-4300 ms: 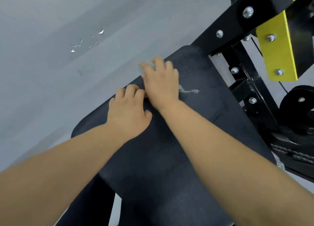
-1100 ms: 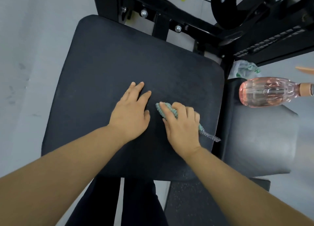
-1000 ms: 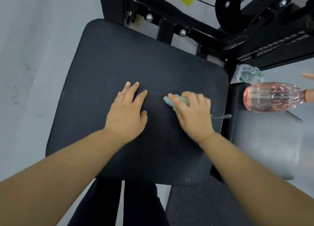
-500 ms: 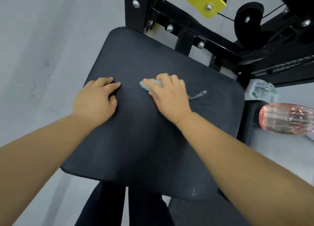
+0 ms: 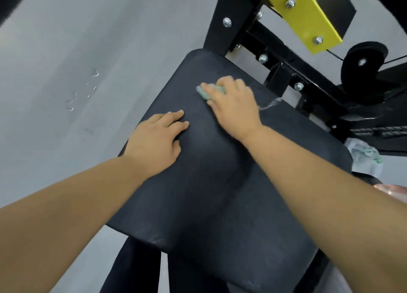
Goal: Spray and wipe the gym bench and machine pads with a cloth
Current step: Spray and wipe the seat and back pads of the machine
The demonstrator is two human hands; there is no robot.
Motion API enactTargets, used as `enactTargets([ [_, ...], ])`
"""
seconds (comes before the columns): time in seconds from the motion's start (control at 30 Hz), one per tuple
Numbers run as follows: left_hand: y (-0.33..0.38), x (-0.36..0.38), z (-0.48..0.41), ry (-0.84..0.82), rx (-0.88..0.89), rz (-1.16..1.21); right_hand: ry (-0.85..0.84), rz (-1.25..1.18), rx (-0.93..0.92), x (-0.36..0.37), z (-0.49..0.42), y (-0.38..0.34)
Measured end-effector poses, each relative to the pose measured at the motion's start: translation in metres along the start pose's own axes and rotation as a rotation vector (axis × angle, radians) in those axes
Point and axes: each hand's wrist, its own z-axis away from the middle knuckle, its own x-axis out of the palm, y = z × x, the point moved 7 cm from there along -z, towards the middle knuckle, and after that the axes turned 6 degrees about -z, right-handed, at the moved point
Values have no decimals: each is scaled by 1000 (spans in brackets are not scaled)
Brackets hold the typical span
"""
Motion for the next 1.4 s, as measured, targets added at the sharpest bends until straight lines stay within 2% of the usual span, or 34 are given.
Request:
enactTargets([
  [0.1, -2, 2, -1, -35, -35, 26, 1, 41, 415, -9, -14, 64],
  [0.17, -3, 2, -2, -35, -49, 55, -6, 59, 543, -5, -22, 51],
  [0.2, -4, 2, -3, -40, -57, 64, -34, 48, 487, 3, -28, 28],
  [0.3, -5, -3, -3, 10, -21, 99, -155, -50, 16, 33, -38, -58],
  [0.37, -7, -4, -4, 2, -3, 109, -205, -75, -165, 38, -46, -65],
  [0.43, -9, 2, -4, -51, -18, 99, -128, -46, -108, 29, -62, -35],
  [0.53, -8, 5, -2, -33, -6, 117, -42, 40, 248, 16, -83, 25],
  [0.63, -9, 12, -1, -84, 14, 98, -9, 86, 409, 15, -87, 20],
  [0.7, -7, 13, 1, -98, 32, 118, -79, 56, 279, 28, -78, -17],
  [0.77, -9, 12, 9, -75, 37, 273, -165, -15, -19, 43, -58, -65],
  [0.83, -16, 9, 21, 6, -24, 429, -245, -65, -209, 46, -44, -80],
  [0.87, -26, 7, 31, 86, -101, 458, -225, -54, -245, 42, -44, -75],
  [0.9, -36, 6, 43, 166, -190, 455, -171, -12, -203, 36, -50, -62],
  [0.97, -52, 6, 69, 265, -345, 410, -98, 43, 71, 24, -63, -19],
  [1.03, -63, 14, 95, 270, -489, 358, -78, 50, 302, 20, -62, 5],
  [1.1, -72, 26, 114, 223, -618, 336, -71, 56, 347, 24, -53, -19],
  [1.2, -78, 41, 130, 141, -715, 416, -55, 5, 168, 41, -17, -101],
  [1.27, -78, 44, 137, 147, -755, 537, -104, -56, 51, 48, 17, -148],
  [1.33, -82, 43, 146, 137, -826, 671, -191, -123, -142, 52, 47, -178],
  [1.4, -85, 40, 148, 100, -791, 700, -230, -121, -327, 45, 51, -177],
])
